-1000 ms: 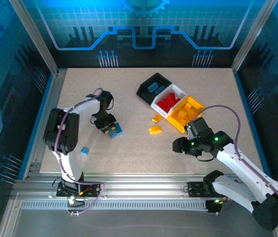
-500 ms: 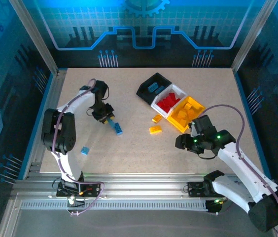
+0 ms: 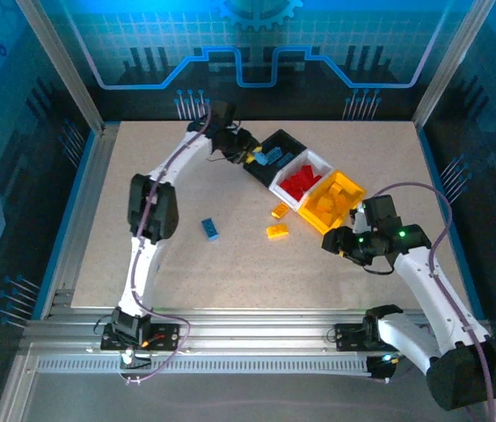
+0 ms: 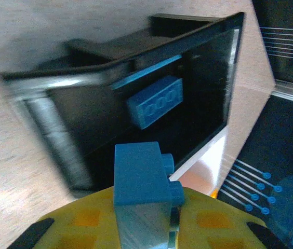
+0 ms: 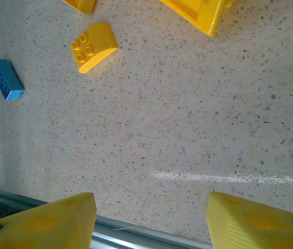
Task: Sort the legos into containers by color
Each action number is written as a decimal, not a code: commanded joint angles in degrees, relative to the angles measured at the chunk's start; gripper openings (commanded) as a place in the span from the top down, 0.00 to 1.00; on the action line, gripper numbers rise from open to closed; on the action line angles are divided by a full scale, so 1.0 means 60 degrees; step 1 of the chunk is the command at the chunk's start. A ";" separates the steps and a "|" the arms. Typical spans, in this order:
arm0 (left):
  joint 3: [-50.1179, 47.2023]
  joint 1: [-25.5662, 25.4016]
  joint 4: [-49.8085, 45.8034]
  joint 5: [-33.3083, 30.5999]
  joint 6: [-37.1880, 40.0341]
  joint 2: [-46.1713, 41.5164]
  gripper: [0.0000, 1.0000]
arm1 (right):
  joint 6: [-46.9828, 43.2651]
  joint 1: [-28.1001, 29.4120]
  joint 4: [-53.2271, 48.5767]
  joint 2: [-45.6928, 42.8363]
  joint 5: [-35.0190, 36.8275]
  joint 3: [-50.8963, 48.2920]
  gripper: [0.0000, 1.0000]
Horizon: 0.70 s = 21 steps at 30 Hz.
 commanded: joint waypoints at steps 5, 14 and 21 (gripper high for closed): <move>0.1789 -0.0220 0.1093 0.0152 -0.1576 0.1733 0.73 | -0.0198 -0.0262 -0.0527 -0.0033 -0.0115 0.0554 0.41; 0.2221 -0.0300 0.1378 0.0250 -0.1614 0.2105 0.46 | -0.0472 -0.0463 -0.0776 -0.0183 -0.0134 0.0363 0.39; 0.1547 -0.0486 -0.1606 -0.0725 0.0973 0.0517 0.33 | -0.0573 -0.0492 -0.0535 0.0009 -0.0333 0.0255 0.38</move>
